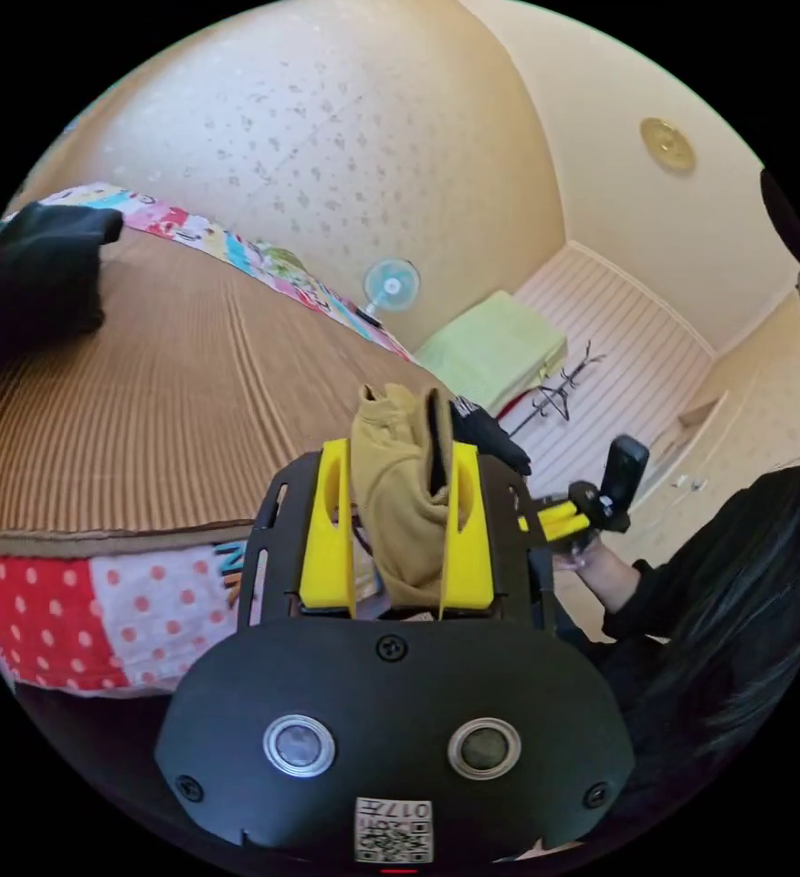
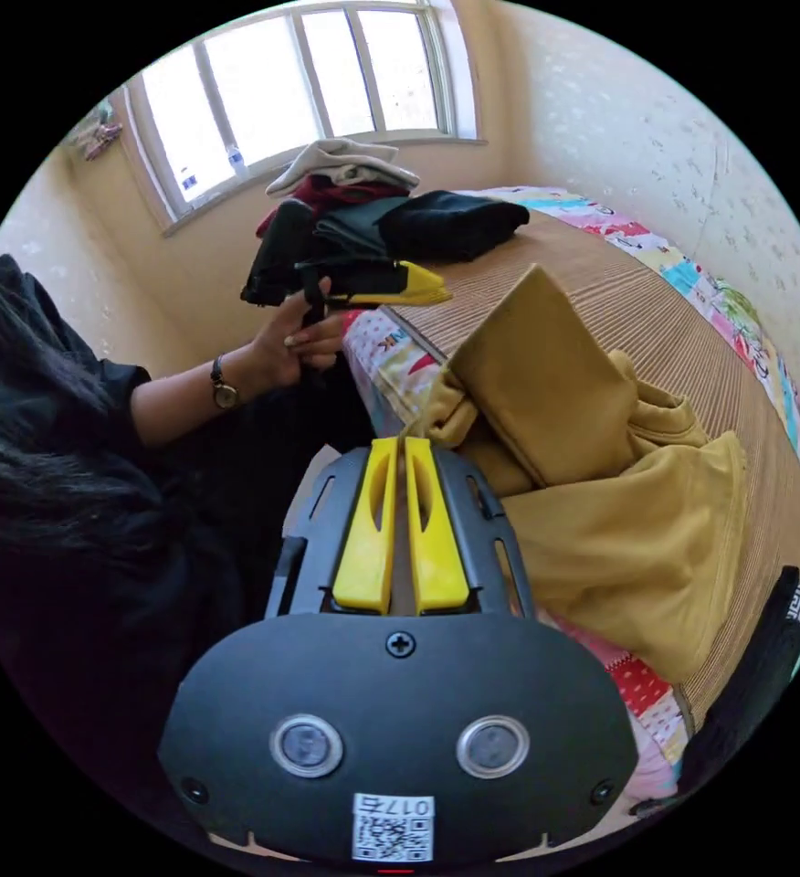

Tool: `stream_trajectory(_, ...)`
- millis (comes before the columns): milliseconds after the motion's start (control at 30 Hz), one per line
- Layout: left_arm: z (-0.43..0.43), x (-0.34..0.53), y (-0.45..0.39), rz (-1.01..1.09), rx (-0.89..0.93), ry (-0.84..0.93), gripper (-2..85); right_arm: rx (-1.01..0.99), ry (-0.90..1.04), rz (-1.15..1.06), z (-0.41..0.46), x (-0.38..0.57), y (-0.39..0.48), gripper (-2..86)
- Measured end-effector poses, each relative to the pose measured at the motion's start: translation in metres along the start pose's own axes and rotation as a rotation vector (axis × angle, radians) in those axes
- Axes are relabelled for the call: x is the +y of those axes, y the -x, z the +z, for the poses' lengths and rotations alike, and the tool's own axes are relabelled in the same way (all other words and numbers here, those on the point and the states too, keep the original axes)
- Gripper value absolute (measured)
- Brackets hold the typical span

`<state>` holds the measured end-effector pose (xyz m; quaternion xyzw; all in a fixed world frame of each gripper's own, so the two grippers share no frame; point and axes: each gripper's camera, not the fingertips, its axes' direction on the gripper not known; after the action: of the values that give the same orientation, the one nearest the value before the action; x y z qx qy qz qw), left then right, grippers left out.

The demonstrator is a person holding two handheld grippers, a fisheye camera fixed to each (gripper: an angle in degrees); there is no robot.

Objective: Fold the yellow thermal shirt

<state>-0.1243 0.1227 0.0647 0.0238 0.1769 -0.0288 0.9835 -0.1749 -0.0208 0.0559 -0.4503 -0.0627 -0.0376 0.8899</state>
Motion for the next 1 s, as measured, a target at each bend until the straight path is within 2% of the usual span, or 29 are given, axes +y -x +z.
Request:
stream_trajectory(67,0.032,-0.005,-0.011,-0.04,-0.062,0.084,13.2,0.049,-0.168,0.087,-0.052,0.009,-0.029,6.2)
stream_trajectory(133,0.082,-0.008,-0.014,-0.062,-0.123,0.282,12.4,0.093,-0.264,0.202,-0.076,0.012,-0.063,11.8)
stream_trajectory(200,0.098,-0.005,-0.018,-0.039,-0.117,0.318,11.2,0.087,-0.28,0.287,-0.079,0.006,-0.098,14.0)
stream_trajectory(300,0.097,-0.001,-0.024,-0.013,-0.127,0.296,11.1,-0.038,-0.151,0.359,-0.03,-0.023,-0.147,12.4)
stream_trajectory(333,0.095,0.001,-0.024,0.006,-0.113,0.296,11.1,-0.1,-0.042,0.384,0.005,-0.036,-0.156,10.4)
stream_trajectory(367,0.093,0.003,-0.024,0.014,-0.099,0.288,11.1,-0.07,0.012,0.433,0.024,-0.042,-0.155,7.9)
stream_trajectory(433,0.085,0.011,-0.018,0.03,-0.039,0.256,11.0,-0.023,-0.098,0.449,0.004,-0.034,-0.142,6.2)
stream_trajectory(500,0.081,0.017,-0.008,0.014,-0.019,0.226,10.1,-0.111,-0.237,0.487,-0.03,-0.007,-0.14,4.9)
stream_trajectory(567,0.079,0.013,0.003,-0.035,0.028,0.203,9.1,-0.26,-0.483,0.55,-0.085,0.057,-0.141,4.1)
stream_trajectory(633,0.077,-0.002,0.014,-0.059,0.061,0.2,7.0,-0.31,-0.585,0.554,-0.119,0.106,-0.135,3.9)
stream_trajectory(700,0.07,-0.014,0.018,-0.047,0.077,0.178,4.7,-0.295,-0.56,0.496,-0.146,0.142,-0.121,4.0)
stream_trajectory(767,0.052,-0.024,0.023,-0.048,0.122,0.102,4.0,-0.271,-0.314,0.425,-0.16,0.166,-0.101,4.5)
stream_trajectory(833,0.013,-0.024,0.038,-0.121,0.124,-0.082,3.9,-0.183,-0.161,0.481,-0.166,0.178,-0.093,5.2)
stream_trajectory(900,-0.005,-0.017,0.06,-0.25,0.082,-0.15,3.9,-0.098,-0.209,0.521,-0.189,0.185,-0.087,5.8)
stream_trajectory(1000,-0.008,-0.006,0.09,-0.424,0.076,-0.136,6.9,-0.018,-0.431,0.518,-0.236,0.171,-0.093,7.3)
